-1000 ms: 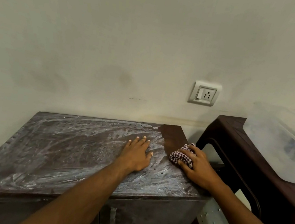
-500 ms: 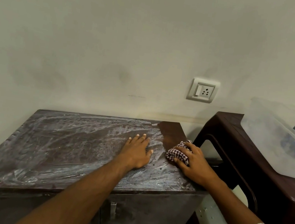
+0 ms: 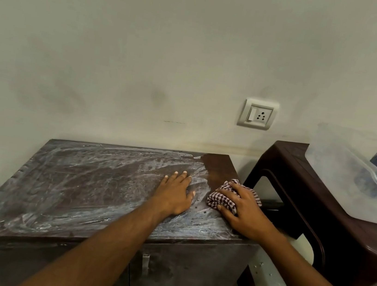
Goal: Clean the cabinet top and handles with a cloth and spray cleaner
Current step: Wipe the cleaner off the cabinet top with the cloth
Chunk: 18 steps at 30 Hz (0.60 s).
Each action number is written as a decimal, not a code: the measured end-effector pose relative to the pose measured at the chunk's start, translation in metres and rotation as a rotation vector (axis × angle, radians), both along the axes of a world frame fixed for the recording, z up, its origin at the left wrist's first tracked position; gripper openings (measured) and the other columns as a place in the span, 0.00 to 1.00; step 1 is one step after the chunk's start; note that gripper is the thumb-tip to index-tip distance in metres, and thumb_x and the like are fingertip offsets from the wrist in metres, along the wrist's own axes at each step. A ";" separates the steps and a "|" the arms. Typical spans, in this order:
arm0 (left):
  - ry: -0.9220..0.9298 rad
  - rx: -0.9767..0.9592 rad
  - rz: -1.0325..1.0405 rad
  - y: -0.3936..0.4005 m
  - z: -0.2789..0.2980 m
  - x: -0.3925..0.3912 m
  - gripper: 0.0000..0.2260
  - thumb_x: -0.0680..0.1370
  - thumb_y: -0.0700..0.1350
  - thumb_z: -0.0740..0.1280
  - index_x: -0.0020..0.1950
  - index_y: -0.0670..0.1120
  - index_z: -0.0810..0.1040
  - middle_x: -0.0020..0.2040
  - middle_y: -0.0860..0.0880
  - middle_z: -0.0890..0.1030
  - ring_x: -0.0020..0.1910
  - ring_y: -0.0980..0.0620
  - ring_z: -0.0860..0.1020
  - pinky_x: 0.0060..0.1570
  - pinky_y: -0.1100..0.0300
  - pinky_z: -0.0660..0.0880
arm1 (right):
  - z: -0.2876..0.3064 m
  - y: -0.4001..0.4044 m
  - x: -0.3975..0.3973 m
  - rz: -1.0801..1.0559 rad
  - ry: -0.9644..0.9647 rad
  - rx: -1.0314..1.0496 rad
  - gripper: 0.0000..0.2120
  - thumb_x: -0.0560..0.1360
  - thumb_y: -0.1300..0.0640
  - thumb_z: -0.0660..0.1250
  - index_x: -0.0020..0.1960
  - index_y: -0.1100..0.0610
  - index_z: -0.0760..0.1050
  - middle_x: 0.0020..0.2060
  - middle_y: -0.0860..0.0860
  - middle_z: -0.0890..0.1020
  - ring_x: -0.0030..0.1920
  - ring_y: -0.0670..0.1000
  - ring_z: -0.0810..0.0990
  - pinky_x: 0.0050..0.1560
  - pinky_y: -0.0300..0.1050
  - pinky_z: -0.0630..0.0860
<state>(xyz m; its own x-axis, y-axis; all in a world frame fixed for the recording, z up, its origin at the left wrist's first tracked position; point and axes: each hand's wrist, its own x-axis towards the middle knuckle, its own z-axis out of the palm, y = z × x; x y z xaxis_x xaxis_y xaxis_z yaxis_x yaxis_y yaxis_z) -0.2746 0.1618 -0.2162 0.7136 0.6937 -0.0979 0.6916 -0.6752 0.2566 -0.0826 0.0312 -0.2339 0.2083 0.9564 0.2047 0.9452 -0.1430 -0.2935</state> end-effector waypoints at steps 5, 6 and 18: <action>-0.006 0.000 0.004 -0.003 0.000 -0.004 0.27 0.84 0.56 0.49 0.80 0.47 0.48 0.81 0.48 0.46 0.79 0.47 0.44 0.77 0.48 0.42 | 0.002 0.008 -0.005 -0.097 0.041 -0.014 0.25 0.76 0.41 0.61 0.72 0.45 0.64 0.74 0.52 0.60 0.74 0.55 0.55 0.75 0.54 0.54; -0.006 -0.003 0.005 -0.004 0.000 -0.004 0.27 0.84 0.56 0.49 0.80 0.47 0.48 0.81 0.48 0.46 0.79 0.47 0.44 0.77 0.49 0.42 | 0.002 0.009 -0.009 -0.096 0.042 -0.016 0.25 0.76 0.41 0.61 0.72 0.45 0.64 0.75 0.51 0.59 0.75 0.55 0.54 0.75 0.54 0.53; -0.018 -0.019 0.003 -0.011 0.000 -0.009 0.28 0.83 0.56 0.49 0.80 0.47 0.47 0.81 0.48 0.45 0.79 0.48 0.43 0.77 0.48 0.40 | 0.001 -0.015 -0.004 -0.035 0.022 -0.040 0.25 0.76 0.40 0.61 0.72 0.43 0.64 0.74 0.50 0.59 0.74 0.54 0.55 0.75 0.53 0.53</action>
<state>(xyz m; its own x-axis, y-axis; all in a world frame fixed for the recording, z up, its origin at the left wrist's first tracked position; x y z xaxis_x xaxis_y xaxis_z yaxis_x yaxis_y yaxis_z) -0.2836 0.1504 -0.2160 0.7132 0.6940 -0.0980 0.6887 -0.6680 0.2819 -0.0862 0.0164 -0.2328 0.2461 0.9557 0.1617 0.9327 -0.1882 -0.3077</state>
